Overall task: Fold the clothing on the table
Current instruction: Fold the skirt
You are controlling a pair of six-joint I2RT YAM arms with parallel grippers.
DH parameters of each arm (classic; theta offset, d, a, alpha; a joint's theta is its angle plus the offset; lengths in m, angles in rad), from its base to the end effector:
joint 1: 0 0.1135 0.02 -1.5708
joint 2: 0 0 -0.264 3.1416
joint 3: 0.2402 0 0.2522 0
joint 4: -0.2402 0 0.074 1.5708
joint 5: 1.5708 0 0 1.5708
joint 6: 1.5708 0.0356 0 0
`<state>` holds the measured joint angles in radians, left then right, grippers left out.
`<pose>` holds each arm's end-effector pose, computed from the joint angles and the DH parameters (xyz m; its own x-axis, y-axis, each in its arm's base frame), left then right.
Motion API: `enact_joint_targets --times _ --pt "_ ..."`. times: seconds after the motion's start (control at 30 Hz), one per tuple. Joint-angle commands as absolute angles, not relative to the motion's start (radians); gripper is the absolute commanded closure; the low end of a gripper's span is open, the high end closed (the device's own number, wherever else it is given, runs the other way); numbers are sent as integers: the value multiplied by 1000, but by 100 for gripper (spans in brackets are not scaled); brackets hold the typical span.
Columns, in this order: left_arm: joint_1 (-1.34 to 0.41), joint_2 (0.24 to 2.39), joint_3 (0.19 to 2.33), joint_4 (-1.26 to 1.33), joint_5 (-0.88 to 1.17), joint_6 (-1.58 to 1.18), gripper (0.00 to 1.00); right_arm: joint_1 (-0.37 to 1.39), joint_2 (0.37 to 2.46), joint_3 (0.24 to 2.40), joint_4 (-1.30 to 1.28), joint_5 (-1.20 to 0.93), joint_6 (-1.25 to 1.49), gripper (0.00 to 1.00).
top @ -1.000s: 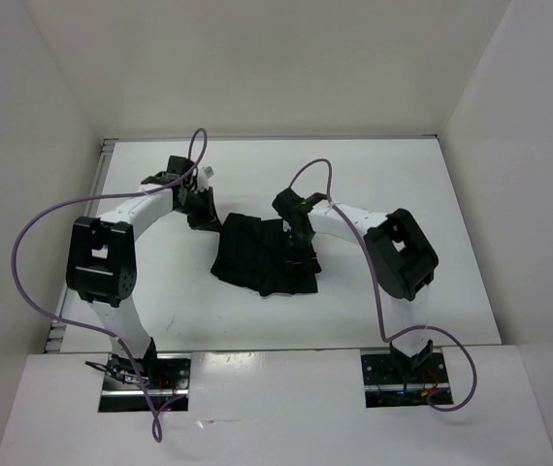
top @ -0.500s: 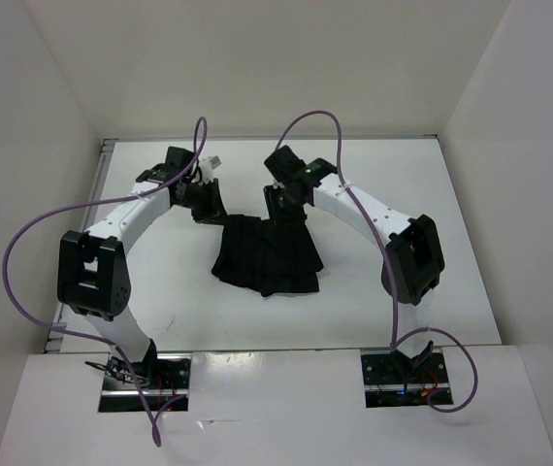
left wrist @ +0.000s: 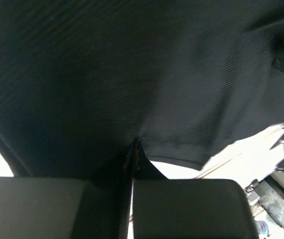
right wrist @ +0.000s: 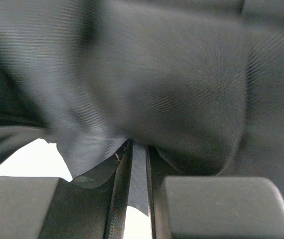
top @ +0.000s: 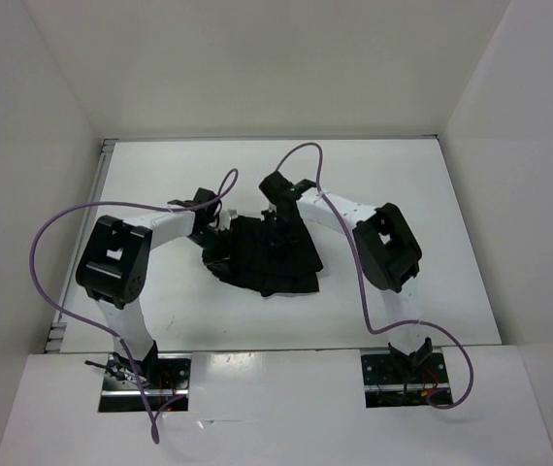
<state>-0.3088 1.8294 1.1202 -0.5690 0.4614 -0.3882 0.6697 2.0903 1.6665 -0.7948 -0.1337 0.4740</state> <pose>0.3220 -0.1194 0.1534 -0.9936 -0.0388 -0.1056 0.0198 0.8636 -0.5037 0.3394 0.2748 0.1941 -0.9520 -0.1768 -0.2498 -0.2436 0.9319 0.2688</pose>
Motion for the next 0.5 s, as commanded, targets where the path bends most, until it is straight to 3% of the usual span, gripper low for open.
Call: enact_joint_targets --times 0.0,0.17,0.37,0.4,0.43,0.47 --pt "-330 1828 1092 -565 408 -364 100 664 2094 1548 -686 -224 514 79" --pt "-348 1839 1071 -574 408 -364 100 664 2124 1456 -634 -273 523 77" --pt "-359 1747 1179 -660 408 -341 100 646 2025 1526 -669 -249 502 76" --pt "-359 1697 1204 -669 417 -341 100 631 1996 1546 -693 -235 502 72" --pt "-359 1675 1259 -669 426 -341 97 630 1933 1590 -707 -235 492 70" --pt "-359 1654 1287 -669 426 -350 87 606 1902 1612 -719 -213 492 67"
